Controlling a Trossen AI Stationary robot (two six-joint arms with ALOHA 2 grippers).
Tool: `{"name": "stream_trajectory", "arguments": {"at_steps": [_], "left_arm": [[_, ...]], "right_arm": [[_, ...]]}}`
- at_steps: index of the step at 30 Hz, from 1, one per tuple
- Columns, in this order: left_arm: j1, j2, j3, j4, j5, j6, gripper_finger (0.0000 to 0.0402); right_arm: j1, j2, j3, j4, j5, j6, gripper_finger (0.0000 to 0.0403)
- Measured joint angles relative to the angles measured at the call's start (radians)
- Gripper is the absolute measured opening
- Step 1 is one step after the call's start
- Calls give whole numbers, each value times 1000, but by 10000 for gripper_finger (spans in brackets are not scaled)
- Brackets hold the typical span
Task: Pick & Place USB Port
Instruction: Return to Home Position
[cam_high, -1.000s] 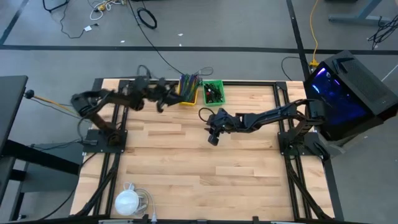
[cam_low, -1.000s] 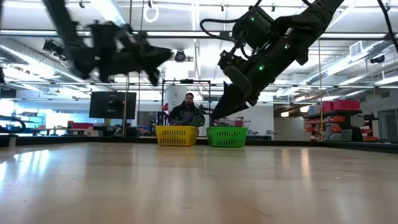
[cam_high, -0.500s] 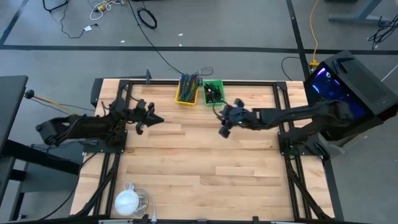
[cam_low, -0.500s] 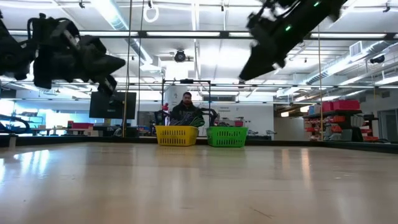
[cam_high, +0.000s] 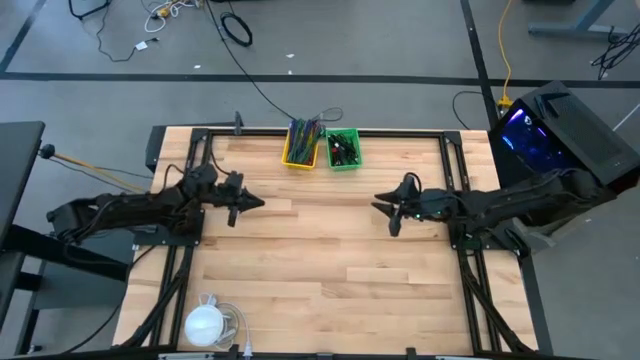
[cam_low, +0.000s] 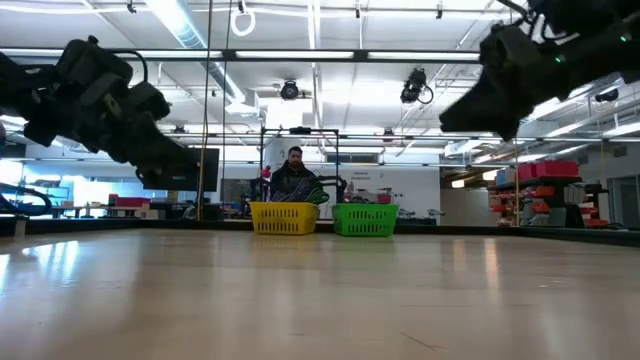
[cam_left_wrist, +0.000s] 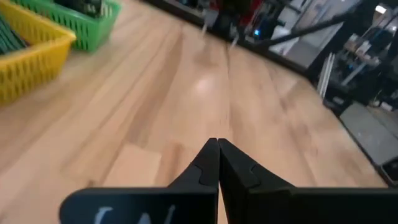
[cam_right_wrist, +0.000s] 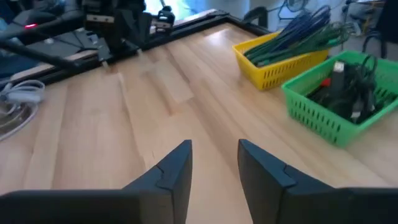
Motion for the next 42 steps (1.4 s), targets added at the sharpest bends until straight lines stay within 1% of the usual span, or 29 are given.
{"name": "stream_trajectory", "arguments": {"at_steps": [4,6,8,11,14,16,18,20,22,23,26,30,32,42], "left_arm": [[-42,-60,0,-37,-35,-31,2],[-63,-96,0,-92,-64,-40,1],[-89,-136,0,-148,-117,-43,1],[-132,-191,0,-255,-204,-28,1],[-181,-234,0,-307,-260,-25,1],[-221,-257,0,-312,-296,-21,1],[-262,-279,0,-367,-379,-18,1],[-299,-297,0,-473,-496,-17,1],[-331,-298,2,-510,-557,-15,2],[-348,-295,3,-505,-557,-5,4],[-386,-290,3,-486,-509,23,15],[-406,-290,4,-479,-429,23,28],[-407,-290,4,-476,-405,22,32],[-407,-290,5,-475,-397,23,30]], "right_arm": [[3,-59,-89,58,-20,23,131],[3,-98,-128,109,-32,27,131],[3,-135,-169,141,-63,27,131],[5,-172,-222,210,-77,22,131],[9,-196,-268,259,-78,6,131],[9,-206,-293,276,-79,5,131],[9,-210,-321,301,-78,18,131],[9,-209,-352,322,-78,20,131],[9,-208,-350,297,-79,20,131],[9,-209,-350,294,-78,21,131],[9,-208,-349,274,-78,22,131],[9,-208,-349,278,-77,19,131],[9,-208,-349,279,-77,19,131],[9,-208,-349,283,-77,19,131]]}}
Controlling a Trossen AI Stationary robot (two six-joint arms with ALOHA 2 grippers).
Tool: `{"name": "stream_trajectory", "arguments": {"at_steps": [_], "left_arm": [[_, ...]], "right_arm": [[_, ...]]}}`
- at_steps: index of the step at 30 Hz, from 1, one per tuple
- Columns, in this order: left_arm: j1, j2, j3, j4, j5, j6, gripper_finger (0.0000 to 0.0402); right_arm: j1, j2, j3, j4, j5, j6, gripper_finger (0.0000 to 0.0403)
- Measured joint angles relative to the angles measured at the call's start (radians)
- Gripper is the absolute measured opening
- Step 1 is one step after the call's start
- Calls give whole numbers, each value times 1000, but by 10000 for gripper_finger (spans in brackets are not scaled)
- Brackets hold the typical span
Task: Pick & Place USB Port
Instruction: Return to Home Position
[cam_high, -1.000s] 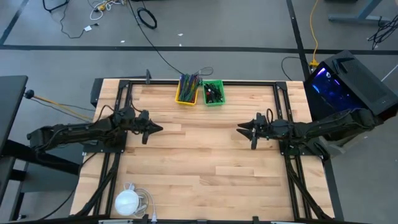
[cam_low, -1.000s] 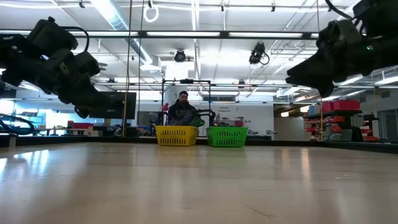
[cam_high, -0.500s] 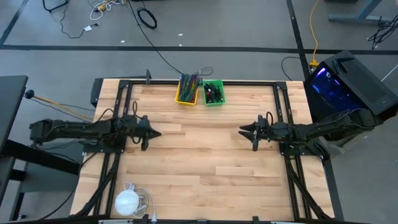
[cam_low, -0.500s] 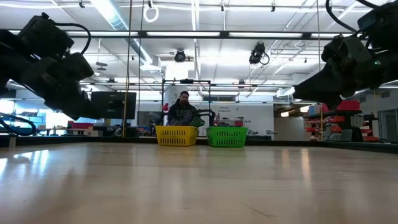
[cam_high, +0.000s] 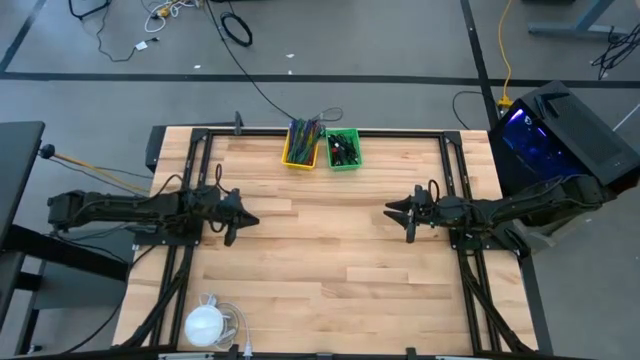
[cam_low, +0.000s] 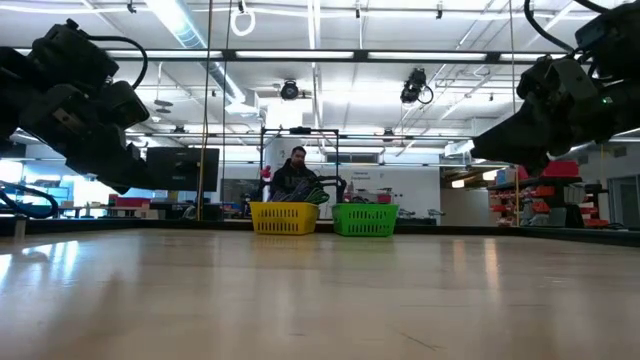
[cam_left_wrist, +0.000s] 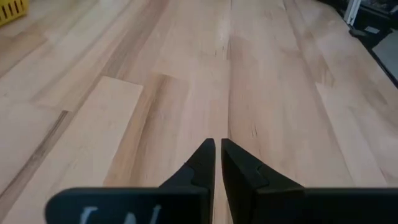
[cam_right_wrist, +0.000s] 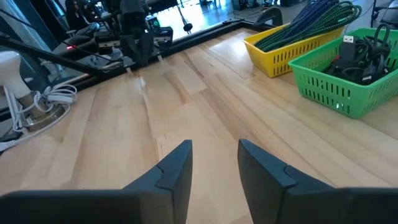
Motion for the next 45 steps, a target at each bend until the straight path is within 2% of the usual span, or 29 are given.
{"name": "stream_trajectory", "arguments": {"at_steps": [5,8,18,22,26,30,35,45], "left_arm": [[-18,-67,-1,-2,-19,0,30],[-38,-159,-1,-2,-23,0,30],[-219,-550,-2,1,-24,0,30],[-302,-543,-4,99,-17,0,30],[-367,-548,-4,112,-11,0,30],[-388,-548,-4,97,-12,0,30],[-384,-548,-4,99,-11,0,30],[-379,-548,-5,100,-10,0,30]], "right_arm": [[0,-13,0,-1,1,0,131],[0,-57,1,-20,-1,0,131],[0,-386,1,-26,1,0,131],[13,-493,1,-28,2,0,131],[48,-607,1,-29,2,0,131],[68,-713,1,-31,1,0,131],[71,-717,2,40,5,0,131],[24,-717,1,31,7,0,131]]}}
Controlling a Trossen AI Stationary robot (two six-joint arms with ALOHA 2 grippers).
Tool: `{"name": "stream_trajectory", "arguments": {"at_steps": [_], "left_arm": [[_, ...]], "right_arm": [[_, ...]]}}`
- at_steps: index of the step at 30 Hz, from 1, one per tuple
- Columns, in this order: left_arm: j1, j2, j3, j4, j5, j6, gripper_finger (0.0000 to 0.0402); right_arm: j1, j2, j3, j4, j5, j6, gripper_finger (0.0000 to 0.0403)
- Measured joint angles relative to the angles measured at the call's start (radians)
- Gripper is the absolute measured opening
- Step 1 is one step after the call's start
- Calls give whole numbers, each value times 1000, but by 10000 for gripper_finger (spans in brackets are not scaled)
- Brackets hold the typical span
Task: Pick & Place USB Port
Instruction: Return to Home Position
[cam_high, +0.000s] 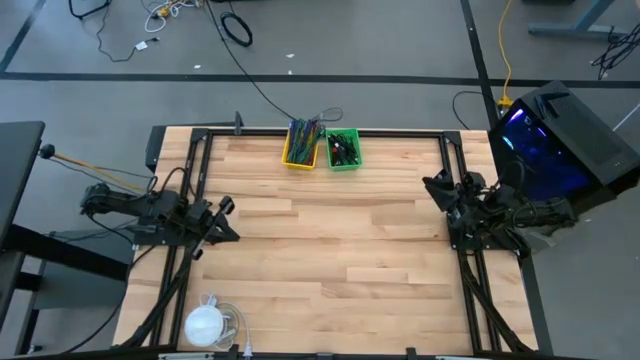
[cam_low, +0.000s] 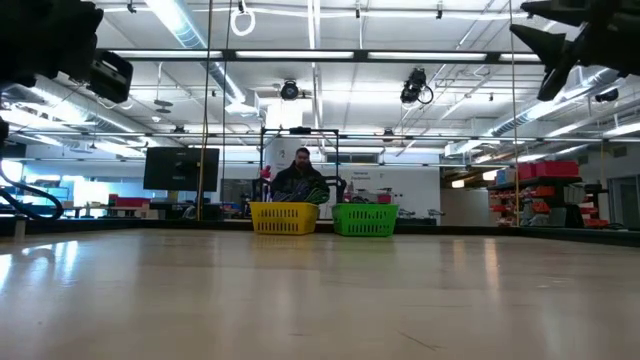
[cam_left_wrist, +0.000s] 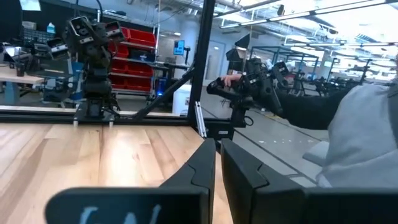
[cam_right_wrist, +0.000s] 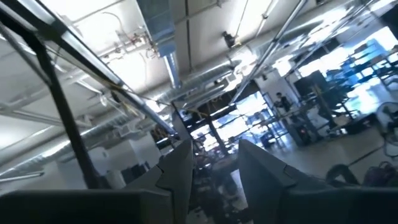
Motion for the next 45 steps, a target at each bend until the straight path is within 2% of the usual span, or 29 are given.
{"name": "stream_trajectory", "arguments": {"at_steps": [7,19,21,25,27,34,39,45], "left_arm": [[40,0,0,0,-1,0,30],[46,0,0,1,0,0,30],[53,0,0,1,0,0,30],[81,0,0,1,-1,0,30],[91,0,0,1,0,0,30],[131,0,0,2,0,0,30],[172,0,0,2,-1,0,30],[178,0,0,2,-1,0,30]], "right_arm": [[-59,1,0,-10,2,0,131],[-60,6,0,-26,18,-3,131],[-60,6,0,-43,-27,-70,131],[-59,6,0,-135,-177,-329,131],[-59,6,0,-206,-202,-408,131],[-60,7,-2,-473,-183,-371,131],[-58,14,-2,-470,-207,-523,131],[-58,14,-1,-469,-208,-456,131]]}}
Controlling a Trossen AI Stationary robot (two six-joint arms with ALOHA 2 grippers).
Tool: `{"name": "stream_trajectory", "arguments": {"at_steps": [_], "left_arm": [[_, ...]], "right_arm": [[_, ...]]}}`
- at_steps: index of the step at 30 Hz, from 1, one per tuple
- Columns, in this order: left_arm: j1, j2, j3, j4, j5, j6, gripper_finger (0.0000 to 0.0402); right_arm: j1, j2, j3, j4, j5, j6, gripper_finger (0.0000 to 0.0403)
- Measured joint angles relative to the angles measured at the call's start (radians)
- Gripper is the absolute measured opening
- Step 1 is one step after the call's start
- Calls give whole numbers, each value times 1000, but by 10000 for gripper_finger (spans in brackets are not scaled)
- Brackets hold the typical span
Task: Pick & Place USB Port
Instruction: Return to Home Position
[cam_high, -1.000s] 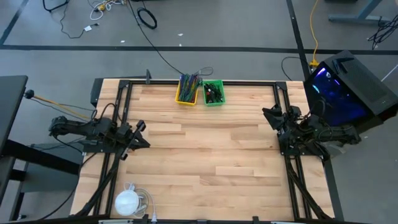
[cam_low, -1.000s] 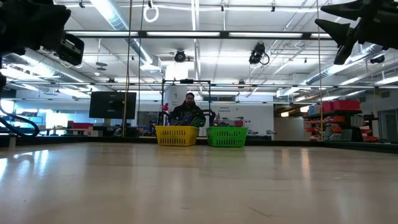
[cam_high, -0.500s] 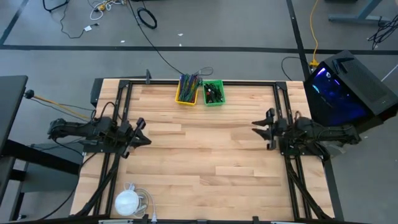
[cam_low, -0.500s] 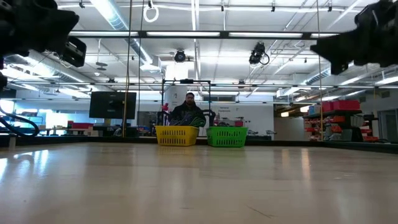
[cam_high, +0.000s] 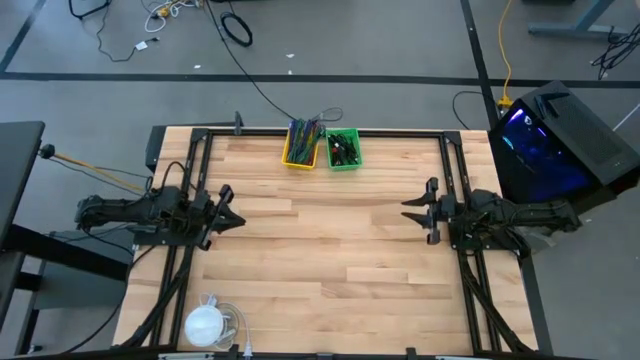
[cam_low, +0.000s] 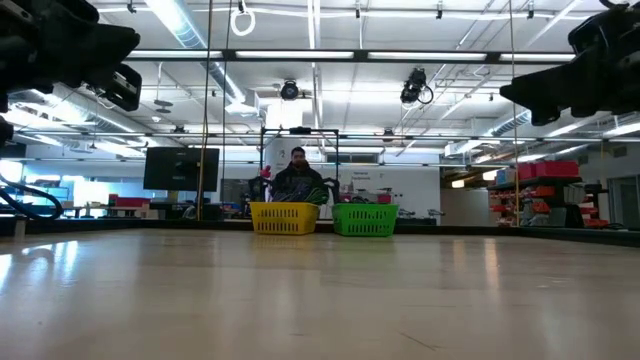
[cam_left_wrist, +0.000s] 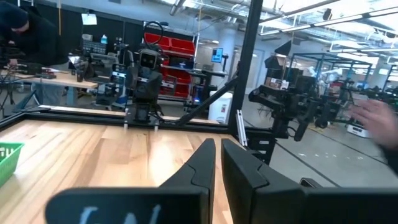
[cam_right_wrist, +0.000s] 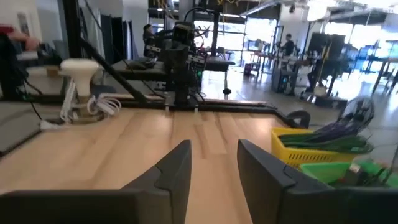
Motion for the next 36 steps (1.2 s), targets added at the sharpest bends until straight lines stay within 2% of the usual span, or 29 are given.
{"name": "stream_trajectory", "arguments": {"at_steps": [8,13,18,26,36], "left_arm": [[12,0,0,0,1,0,30],[36,0,0,0,0,11,30],[60,0,0,-94,11,173,30],[62,0,1,-119,-32,359,30],[58,0,1,-120,-49,257,30]], "right_arm": [[0,0,0,0,0,174,131],[0,0,0,0,0,194,131],[0,0,0,0,0,192,131],[0,0,1,0,0,192,131],[0,0,1,0,0,192,131]]}}
